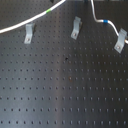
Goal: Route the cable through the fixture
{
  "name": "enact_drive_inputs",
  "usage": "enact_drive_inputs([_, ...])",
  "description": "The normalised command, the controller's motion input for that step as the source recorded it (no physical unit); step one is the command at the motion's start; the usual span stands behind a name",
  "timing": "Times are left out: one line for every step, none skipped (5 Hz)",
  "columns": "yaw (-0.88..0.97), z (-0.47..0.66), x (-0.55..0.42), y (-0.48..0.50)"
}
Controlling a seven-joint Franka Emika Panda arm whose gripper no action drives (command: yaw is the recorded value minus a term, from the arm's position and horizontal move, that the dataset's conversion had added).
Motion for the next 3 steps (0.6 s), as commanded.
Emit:
enact_drive_inputs([-0.15, 0.10, 0.093, 0.004])
enact_drive_inputs([0.00, 0.44, -0.251, 0.318])
enact_drive_inputs([0.17, 0.27, -0.193, 0.370])
